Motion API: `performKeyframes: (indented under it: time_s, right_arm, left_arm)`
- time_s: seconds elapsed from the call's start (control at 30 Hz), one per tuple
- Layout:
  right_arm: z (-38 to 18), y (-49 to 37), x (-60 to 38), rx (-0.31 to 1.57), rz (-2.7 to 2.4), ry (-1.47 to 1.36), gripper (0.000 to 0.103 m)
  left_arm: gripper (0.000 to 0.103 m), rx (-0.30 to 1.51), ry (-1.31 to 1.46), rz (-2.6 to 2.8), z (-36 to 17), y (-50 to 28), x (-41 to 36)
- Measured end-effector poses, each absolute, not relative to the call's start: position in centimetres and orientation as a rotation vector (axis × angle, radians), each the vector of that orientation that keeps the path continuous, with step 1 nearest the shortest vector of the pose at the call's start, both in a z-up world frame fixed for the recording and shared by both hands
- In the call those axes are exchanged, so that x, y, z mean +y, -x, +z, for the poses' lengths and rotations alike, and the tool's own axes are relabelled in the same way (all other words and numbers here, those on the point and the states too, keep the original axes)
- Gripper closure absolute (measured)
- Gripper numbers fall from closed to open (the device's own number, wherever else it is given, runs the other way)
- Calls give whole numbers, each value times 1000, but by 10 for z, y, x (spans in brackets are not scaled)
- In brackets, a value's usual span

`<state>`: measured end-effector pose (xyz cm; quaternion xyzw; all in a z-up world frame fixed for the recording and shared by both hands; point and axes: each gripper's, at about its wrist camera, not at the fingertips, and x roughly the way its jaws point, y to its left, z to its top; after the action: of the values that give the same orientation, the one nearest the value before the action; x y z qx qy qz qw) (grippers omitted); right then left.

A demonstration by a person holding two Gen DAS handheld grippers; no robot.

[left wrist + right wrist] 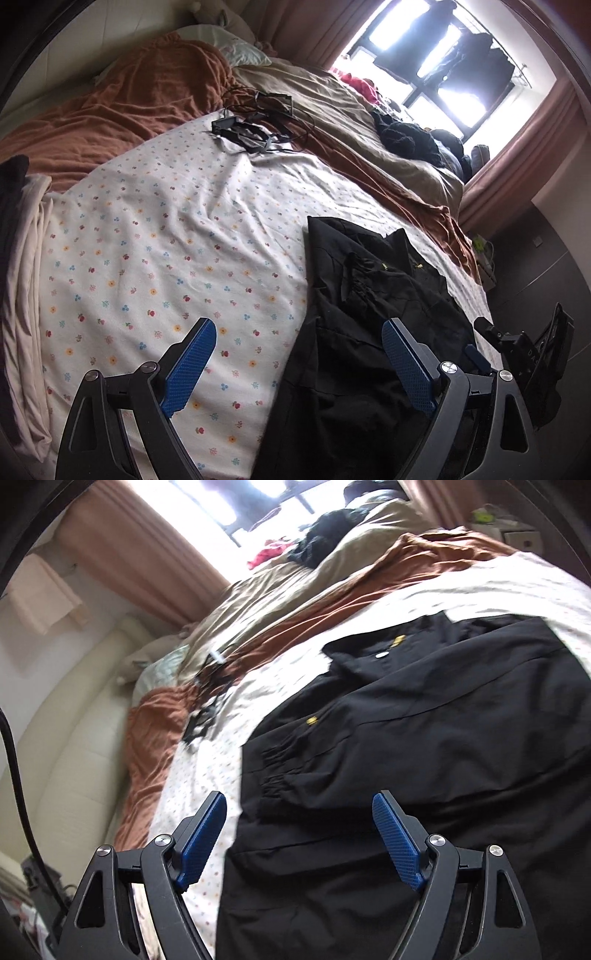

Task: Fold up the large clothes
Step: 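Raise both tools off the jacket and move them to its hem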

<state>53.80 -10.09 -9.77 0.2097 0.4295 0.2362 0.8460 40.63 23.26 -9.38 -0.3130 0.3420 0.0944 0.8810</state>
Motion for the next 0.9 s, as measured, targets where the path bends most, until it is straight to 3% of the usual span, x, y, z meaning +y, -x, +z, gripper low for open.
performKeyframes:
  time_s: [0.37,0.5,0.8,0.9]
  right_arm:
    - [-60,-513,-205,807,314,-441,22]
    - [-48,-497,-231,812,310,-479,22]
    - [-25,-445,-273,785,330,-516,21]
    - [-24,-424,-283,783,339,-513,16]
  left_arm:
    - [11,620,532,144,-46,-388,176]
    - [0,577,478,128,-28,-373,154]
    - [0,527,456,105,-1,-313,116]
    - [0,510,445,105,8,-287,110]
